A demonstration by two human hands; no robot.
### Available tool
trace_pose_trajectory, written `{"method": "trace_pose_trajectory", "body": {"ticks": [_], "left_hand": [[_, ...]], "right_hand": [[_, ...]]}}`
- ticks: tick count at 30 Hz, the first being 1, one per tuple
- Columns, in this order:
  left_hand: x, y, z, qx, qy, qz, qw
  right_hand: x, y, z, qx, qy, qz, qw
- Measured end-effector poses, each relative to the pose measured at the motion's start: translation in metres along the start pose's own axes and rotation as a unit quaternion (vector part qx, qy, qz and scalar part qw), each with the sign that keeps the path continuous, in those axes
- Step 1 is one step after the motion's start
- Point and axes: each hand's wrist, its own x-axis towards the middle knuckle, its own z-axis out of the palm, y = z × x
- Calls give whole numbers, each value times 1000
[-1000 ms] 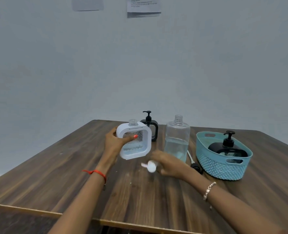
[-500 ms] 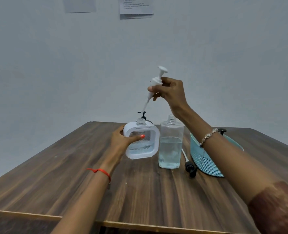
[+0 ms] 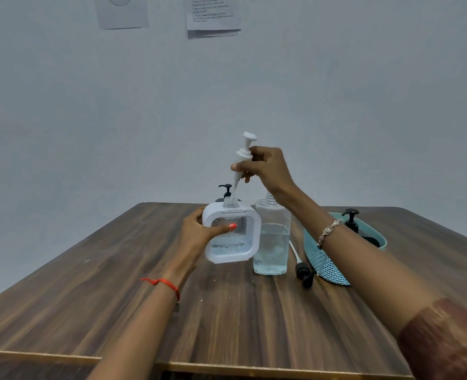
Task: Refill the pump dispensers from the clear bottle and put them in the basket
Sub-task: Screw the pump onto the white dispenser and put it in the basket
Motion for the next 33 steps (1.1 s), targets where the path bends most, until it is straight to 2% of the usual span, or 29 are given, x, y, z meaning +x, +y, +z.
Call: {"method": "trace_pose_trajectory", "body": {"ticks": [5, 8, 10, 12, 17, 20, 25, 33], "left_hand": [[3, 8, 5, -20, 2, 25, 999], [2, 12, 7, -18, 1, 31, 999], [3, 12, 7, -12, 3, 34, 999], [3, 12, 7, -12, 5, 35, 999], [3, 9, 11, -1, 6, 30, 1000], [2, 7, 13, -18, 9, 19, 1000], [2, 9, 17, -5, 1, 18, 1000], [-2, 8, 20, 10, -10, 24, 1000]], "right_hand": [[-19, 28, 6, -145, -89, 37, 985], [-24, 31, 3, -151, -104, 39, 982], [-27, 26, 0, -109, -107, 49, 987], [-28, 24, -4, -65, -102, 62, 991], [-29, 27, -3, -80, -23, 42, 996], [-28, 32, -7, -43, 9, 47, 998], [-25, 33, -14, 9, -72, 97, 993], [-31, 32, -6, -124, -10, 68, 990]]}}
